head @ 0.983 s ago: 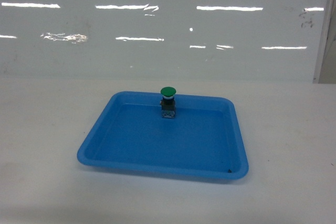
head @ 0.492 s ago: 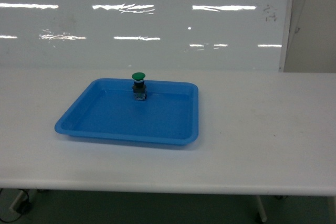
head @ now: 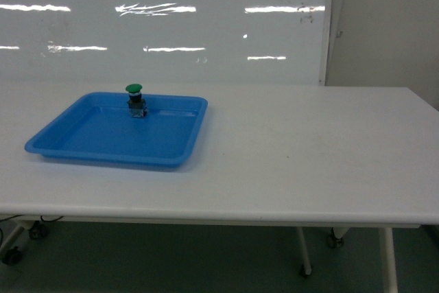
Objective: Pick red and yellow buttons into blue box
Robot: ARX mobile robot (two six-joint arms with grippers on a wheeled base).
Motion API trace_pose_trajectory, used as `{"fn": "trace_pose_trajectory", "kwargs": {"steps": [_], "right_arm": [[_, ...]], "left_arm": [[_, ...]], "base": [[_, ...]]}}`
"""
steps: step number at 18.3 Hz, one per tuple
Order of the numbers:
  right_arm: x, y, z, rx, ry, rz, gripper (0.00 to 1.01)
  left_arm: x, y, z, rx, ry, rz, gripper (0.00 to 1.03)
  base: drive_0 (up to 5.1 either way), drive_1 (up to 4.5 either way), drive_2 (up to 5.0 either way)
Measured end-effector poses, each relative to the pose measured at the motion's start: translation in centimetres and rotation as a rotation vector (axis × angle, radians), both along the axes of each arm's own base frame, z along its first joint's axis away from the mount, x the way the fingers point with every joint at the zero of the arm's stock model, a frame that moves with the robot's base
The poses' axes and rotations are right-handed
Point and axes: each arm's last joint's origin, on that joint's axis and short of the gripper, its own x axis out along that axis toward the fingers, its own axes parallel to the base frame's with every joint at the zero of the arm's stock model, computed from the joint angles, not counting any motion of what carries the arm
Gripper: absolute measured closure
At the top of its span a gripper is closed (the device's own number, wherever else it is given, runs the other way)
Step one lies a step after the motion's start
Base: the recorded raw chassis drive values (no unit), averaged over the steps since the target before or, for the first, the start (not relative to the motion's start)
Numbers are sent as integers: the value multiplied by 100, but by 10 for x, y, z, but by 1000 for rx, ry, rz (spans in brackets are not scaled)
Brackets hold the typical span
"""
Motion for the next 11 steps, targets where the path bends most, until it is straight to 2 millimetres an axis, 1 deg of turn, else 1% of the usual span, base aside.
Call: {"fn": "trace_pose_trajectory", "kwargs": {"steps": [11], "right_arm": [[0,0,0,0,0,0,64]], "left_arm": [[0,-1,0,0,0,-3,79]], "base": [[503,-239,-239]]}}
